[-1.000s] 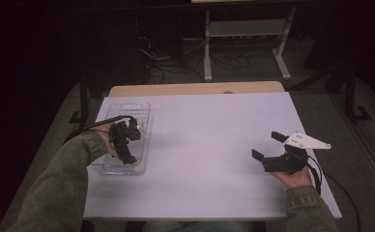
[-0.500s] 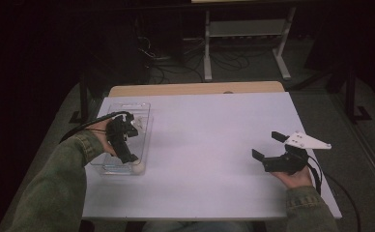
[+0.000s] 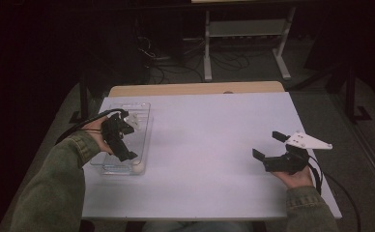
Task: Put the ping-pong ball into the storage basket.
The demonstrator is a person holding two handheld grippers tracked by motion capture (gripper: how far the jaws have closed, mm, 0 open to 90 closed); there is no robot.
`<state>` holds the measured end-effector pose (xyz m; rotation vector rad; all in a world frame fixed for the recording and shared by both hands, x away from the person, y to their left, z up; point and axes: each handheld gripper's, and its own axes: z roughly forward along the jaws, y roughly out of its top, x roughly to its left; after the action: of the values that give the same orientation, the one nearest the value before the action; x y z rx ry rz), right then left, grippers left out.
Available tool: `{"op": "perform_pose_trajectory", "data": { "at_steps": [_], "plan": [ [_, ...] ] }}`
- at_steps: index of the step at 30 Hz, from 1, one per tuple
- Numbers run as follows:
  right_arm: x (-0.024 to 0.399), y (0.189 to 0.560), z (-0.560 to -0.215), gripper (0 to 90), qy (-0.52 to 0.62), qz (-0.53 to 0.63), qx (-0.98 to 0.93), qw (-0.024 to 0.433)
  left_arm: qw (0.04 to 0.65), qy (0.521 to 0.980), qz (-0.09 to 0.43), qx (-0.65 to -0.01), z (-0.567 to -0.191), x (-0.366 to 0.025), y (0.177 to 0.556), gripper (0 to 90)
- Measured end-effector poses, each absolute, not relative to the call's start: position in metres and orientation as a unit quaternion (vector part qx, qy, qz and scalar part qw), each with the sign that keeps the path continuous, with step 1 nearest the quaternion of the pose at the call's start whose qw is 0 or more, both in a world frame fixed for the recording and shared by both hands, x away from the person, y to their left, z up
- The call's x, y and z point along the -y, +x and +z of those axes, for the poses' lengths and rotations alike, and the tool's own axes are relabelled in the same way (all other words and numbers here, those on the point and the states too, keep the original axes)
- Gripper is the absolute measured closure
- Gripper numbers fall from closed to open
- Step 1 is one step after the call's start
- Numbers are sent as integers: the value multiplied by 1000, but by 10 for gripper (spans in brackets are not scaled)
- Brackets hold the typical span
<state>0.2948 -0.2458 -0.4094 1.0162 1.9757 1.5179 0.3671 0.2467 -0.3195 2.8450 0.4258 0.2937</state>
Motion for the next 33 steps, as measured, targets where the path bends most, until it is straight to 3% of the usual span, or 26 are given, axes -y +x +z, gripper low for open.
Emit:
{"op": "perform_pose_trajectory", "data": {
  "at_steps": [33],
  "plan": [
    [247, 293, -409, 0, 370, 549, -715, 225, 273, 927, 143, -213, -318, -285, 351, 0]
  ]
}}
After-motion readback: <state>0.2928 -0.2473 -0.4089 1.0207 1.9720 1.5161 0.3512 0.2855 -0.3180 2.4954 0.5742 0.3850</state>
